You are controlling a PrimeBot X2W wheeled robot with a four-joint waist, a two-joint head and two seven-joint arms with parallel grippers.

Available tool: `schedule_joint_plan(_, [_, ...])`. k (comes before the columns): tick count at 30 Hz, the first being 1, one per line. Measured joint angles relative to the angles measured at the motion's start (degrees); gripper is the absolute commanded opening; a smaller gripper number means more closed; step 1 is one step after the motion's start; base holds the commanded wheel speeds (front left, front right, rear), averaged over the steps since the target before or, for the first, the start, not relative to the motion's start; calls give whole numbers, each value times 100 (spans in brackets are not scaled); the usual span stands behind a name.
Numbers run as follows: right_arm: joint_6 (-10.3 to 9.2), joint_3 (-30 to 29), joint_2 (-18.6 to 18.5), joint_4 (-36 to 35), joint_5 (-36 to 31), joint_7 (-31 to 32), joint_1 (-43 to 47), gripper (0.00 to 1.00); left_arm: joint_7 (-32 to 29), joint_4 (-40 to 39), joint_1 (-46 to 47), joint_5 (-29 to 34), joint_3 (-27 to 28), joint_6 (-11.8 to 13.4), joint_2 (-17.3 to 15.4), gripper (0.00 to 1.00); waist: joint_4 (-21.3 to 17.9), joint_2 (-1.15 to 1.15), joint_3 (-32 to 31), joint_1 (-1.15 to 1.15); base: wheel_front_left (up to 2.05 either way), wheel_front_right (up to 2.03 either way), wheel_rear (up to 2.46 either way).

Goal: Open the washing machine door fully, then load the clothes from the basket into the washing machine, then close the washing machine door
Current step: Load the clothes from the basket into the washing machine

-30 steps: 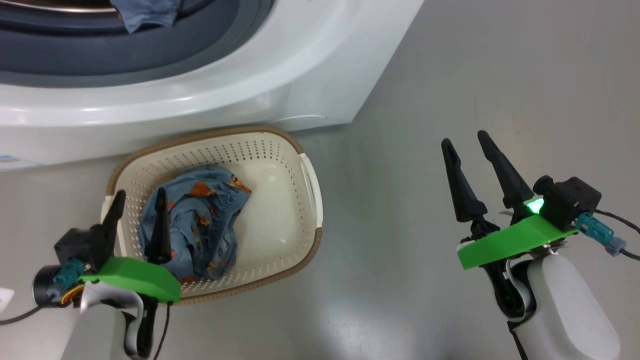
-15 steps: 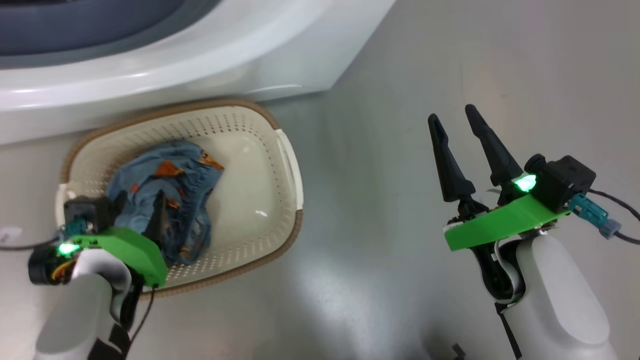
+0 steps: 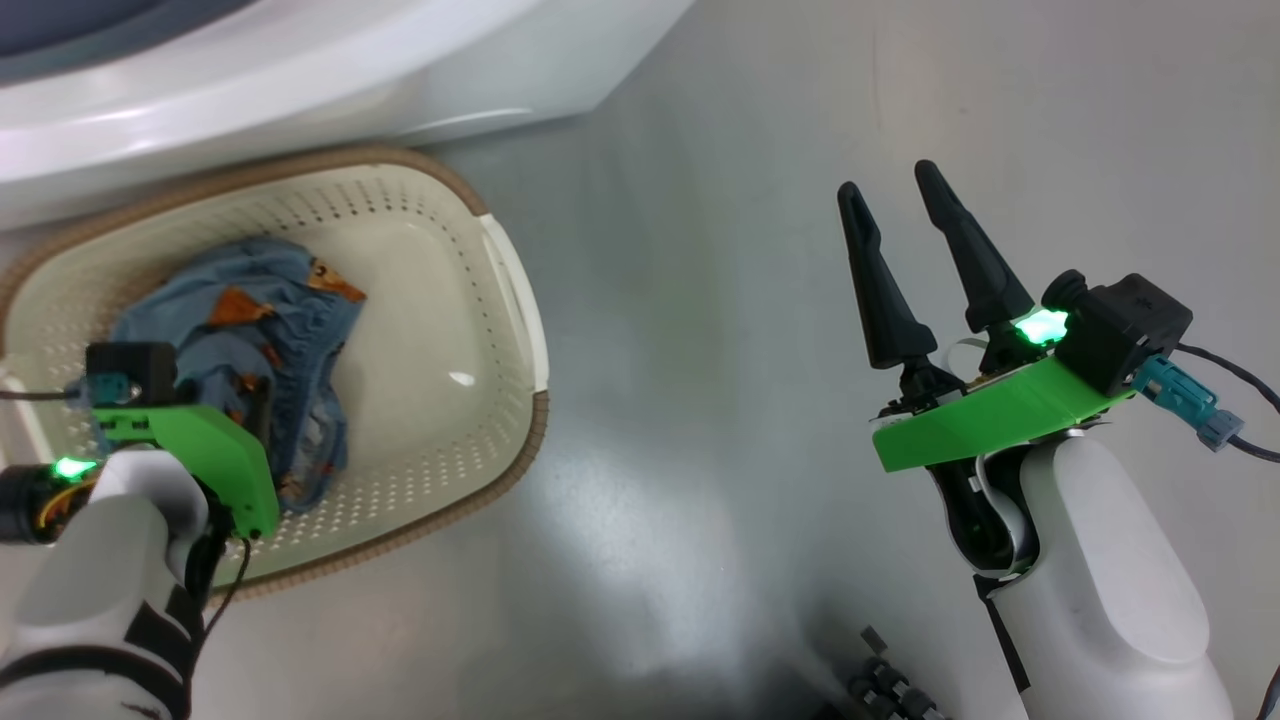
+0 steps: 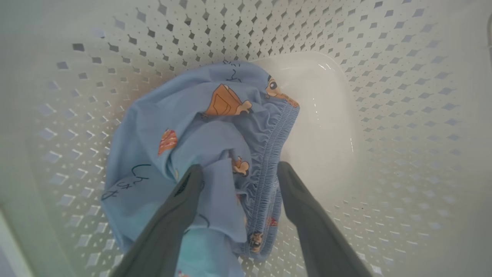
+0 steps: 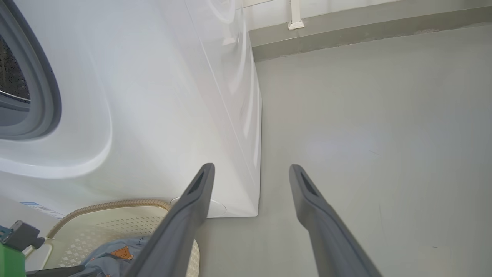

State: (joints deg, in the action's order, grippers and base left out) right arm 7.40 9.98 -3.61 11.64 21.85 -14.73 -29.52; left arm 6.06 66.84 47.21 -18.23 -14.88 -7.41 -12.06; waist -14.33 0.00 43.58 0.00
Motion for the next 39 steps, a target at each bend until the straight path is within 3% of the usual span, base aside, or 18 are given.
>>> schedule_joint_plan(6, [0,32,7,-20,1,0,-54,100,-227,433,374,-3,-118,77,-55,100,-120,0,227,0,0,0,0])
schedule_joint_plan(16, [0,41,29,-91,1,0,-140,100,-312,631,687,398,-444,995,-235,100,-233,0,497,0,0,0,0])
schedule_joint_plan(25, [0,43,31,-110,10,0,-140,100,-54,664,835,377,-469,1028,-247,100,-215,0,522,0,0,0,0])
schedule_joint_plan(32, [0,51,31,-110,16,0,-141,100,-978,716,830,276,-510,846,-247,100,-250,0,527,0,0,0,0])
schedule_joint_plan(33, [0,49,31,-110,26,0,-141,100,-1045,722,827,277,-533,809,-246,91,-254,0,522,0,0,0,0])
schedule_joint_plan(34, [0,49,31,-109,36,0,-141,100,-1099,724,824,277,-549,808,-246,49,-256,0,515,0,0,0,0])
schedule_joint_plan(36, [0,49,32,-108,41,0,-141,100,-1169,726,821,276,-565,799,-245,0,-262,0,501,0,0,0,0])
schedule_joint_plan(39, [0,51,32,-108,42,0,-141,100,-1140,726,821,276,-611,762,-242,0,-268,0,475,0,0,0,0])
